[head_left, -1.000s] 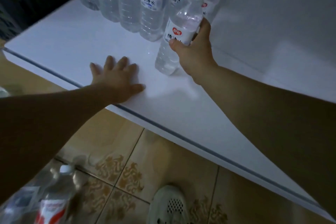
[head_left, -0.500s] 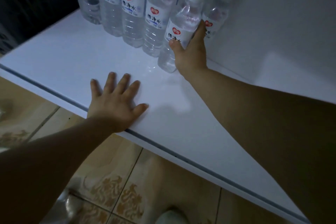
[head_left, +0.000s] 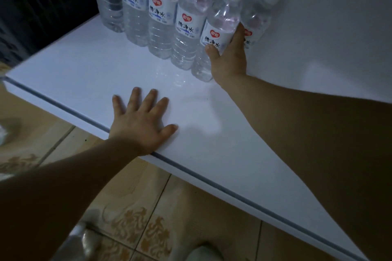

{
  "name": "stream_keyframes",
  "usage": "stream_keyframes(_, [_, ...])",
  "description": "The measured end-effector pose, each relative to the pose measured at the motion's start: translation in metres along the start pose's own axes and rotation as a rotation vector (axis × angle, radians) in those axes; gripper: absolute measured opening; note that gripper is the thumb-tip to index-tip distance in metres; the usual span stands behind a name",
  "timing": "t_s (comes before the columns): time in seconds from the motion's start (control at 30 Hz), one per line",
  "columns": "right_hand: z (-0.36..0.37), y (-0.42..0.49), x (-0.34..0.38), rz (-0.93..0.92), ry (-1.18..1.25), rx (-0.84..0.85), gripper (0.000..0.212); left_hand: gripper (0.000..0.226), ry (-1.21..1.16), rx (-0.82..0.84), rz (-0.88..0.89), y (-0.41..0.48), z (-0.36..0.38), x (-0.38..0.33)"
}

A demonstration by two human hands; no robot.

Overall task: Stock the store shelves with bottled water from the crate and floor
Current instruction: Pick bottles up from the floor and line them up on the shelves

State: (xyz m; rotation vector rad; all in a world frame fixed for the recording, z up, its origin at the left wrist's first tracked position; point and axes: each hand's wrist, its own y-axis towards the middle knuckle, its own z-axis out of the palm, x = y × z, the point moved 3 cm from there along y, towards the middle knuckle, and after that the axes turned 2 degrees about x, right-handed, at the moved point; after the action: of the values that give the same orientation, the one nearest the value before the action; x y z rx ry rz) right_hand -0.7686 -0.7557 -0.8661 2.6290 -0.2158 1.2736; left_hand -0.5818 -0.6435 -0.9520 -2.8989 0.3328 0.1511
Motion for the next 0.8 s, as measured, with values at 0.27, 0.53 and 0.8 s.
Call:
stream_keyframes(0.27, [-0.036, -0.030, 0.049, 0.250, -0.200, 0.157, 0.078, 0.073, -0.602, 0.197, -0.113, -0.062, -0.059, 0.028])
stream_keyframes(0.53, [0.010, -0.195, 0.123, 0.133, -0.276, 0.559, 0.068, 0.067, -0.686, 0.319, -0.378, -0.255, -0.063, 0.087])
stream_keyframes(0.8, [0.079, -0.404, 0.147, 0.178, -0.284, 0.949, 0.066, 0.070, -0.818, 0.380, -0.694, -0.445, -0.024, 0.119])
